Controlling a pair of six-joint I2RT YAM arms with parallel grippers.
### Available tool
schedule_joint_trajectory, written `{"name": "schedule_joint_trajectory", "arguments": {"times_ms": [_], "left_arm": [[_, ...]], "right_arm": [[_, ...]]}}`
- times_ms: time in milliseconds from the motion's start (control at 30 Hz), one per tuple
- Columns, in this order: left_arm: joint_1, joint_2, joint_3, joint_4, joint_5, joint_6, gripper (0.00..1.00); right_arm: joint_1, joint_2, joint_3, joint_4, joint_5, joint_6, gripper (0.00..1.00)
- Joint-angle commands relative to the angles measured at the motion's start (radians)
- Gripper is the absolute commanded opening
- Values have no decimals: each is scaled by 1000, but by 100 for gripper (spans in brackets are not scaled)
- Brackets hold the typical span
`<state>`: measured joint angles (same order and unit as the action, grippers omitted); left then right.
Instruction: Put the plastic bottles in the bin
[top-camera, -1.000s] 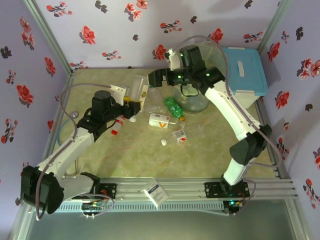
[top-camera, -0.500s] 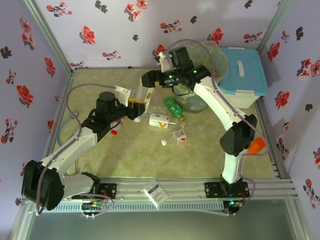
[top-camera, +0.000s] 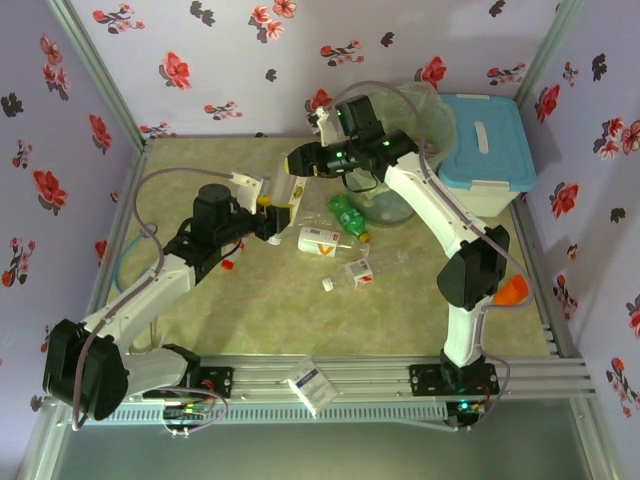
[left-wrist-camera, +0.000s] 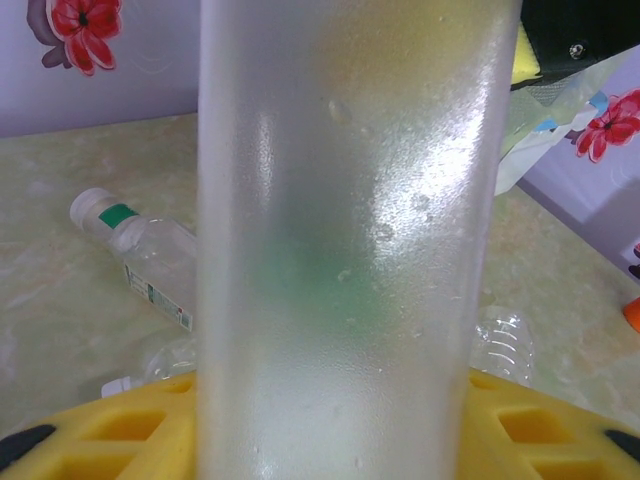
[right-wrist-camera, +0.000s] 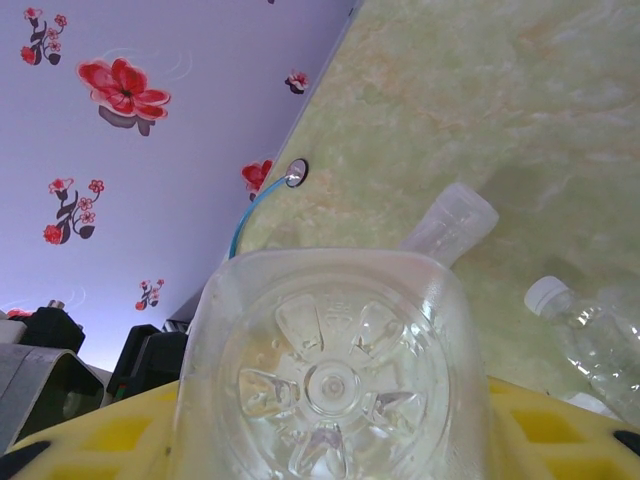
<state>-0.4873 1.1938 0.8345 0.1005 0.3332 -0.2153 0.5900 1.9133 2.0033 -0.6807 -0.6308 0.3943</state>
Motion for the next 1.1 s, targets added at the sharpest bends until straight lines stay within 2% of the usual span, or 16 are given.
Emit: {"name": "schedule_joint_trajectory", "arguments": {"times_ms": [0, 133, 233, 367, 433, 567, 800, 900, 1067], "left_arm": [[-8, -15, -1, 41, 19, 18, 44], [-8, -23, -7, 50, 20, 11, 47], [-8, -30, -7, 49, 20, 8, 54], [-8, -52, -18, 44, 14, -3, 85], [-8, -76, -29, 39, 11, -11, 92], [-7, -151, -63, -11, -54, -37, 94], [-7, -308, -146, -126, -140, -87, 95], [-7, -363, -190, -138, -162, -113, 95], [-7, -395, -237, -112, -189, -139, 94]], "right_arm": [[10, 5, 37, 10, 0, -7, 40], [10, 5, 44, 12, 3, -8, 36], [10, 9, 50, 14, 8, -9, 35], [7, 19, 91, 1, 29, -19, 34], [2, 30, 131, -14, 46, -29, 33], [-19, 61, 272, -77, 126, -78, 33], [-131, 40, 520, -165, 389, -180, 29], [-207, -11, 517, -175, 502, -214, 28], [-331, -79, 449, -164, 566, -226, 27]]}}
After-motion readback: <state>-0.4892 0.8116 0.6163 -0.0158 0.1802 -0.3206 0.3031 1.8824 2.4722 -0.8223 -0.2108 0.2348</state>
